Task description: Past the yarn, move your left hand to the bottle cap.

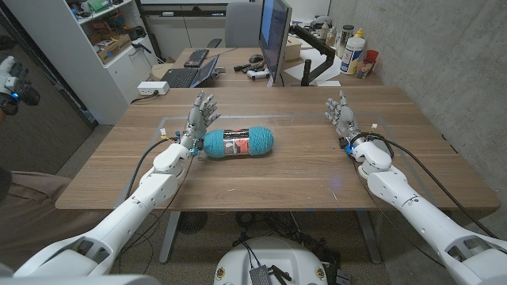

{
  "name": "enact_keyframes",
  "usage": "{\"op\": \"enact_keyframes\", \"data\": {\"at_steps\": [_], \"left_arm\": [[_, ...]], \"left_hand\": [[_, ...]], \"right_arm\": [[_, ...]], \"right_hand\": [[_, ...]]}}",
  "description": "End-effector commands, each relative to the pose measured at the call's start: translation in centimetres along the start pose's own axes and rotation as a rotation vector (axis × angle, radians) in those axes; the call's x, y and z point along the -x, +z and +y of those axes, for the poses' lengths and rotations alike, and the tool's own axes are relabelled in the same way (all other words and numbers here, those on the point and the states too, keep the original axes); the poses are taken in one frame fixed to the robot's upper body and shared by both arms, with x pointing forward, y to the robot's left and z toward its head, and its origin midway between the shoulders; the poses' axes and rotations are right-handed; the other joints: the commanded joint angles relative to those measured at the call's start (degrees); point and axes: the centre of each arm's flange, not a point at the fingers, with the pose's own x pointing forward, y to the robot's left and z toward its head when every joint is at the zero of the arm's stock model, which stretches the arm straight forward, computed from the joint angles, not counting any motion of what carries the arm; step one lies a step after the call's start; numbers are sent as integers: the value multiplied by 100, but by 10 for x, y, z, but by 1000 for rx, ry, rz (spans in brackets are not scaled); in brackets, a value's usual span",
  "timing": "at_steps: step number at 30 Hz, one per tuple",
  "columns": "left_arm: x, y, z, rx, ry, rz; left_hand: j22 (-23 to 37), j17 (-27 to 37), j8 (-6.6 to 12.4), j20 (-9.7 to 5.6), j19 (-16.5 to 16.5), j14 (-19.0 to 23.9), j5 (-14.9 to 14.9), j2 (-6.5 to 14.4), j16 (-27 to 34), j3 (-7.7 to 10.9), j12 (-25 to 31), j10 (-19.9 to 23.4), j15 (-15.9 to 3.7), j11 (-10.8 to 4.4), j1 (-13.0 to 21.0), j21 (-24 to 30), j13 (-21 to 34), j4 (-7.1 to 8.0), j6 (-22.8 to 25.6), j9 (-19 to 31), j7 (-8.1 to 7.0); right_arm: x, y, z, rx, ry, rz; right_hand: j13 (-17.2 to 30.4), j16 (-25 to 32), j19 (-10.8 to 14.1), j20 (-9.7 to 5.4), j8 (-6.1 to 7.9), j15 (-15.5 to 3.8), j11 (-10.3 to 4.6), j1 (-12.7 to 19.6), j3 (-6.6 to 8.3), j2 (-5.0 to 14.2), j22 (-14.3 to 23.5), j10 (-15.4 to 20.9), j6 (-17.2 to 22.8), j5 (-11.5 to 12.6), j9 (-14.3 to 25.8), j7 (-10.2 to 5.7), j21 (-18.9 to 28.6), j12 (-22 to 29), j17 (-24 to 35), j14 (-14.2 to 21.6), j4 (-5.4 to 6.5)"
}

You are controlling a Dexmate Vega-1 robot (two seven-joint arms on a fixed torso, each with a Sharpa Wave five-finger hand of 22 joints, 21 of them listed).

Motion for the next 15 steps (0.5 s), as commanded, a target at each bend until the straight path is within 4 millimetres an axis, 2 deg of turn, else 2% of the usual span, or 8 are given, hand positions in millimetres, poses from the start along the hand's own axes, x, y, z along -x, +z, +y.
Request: {"op": "enact_keyframes", "data": {"at_steps": [1,15], "left_arm": [[3,-4,0,25,2,4],[17,2,-4,-9,-11,-15]], "left_hand": [[17,16,40,12,36,48,28,-50,32,28,38,57,7,-4,8,35,28,-3,11,10,-44],[17,17,44,14,36,52,28,-45,33,15,37,78,-2,-3,10,33,28,-6,38,11,-44]], "right_arm": [[4,3,3,13,8,4],[6,5,1,15,7,-3]], "right_hand": [[13,30,7,48,44,-5,-2,18,10,30,28,37,-3,26,8,53,37,19,29,-47,35],[13,30,9,50,44,13,17,32,17,42,28,28,4,28,7,49,38,11,28,-47,25]]}}
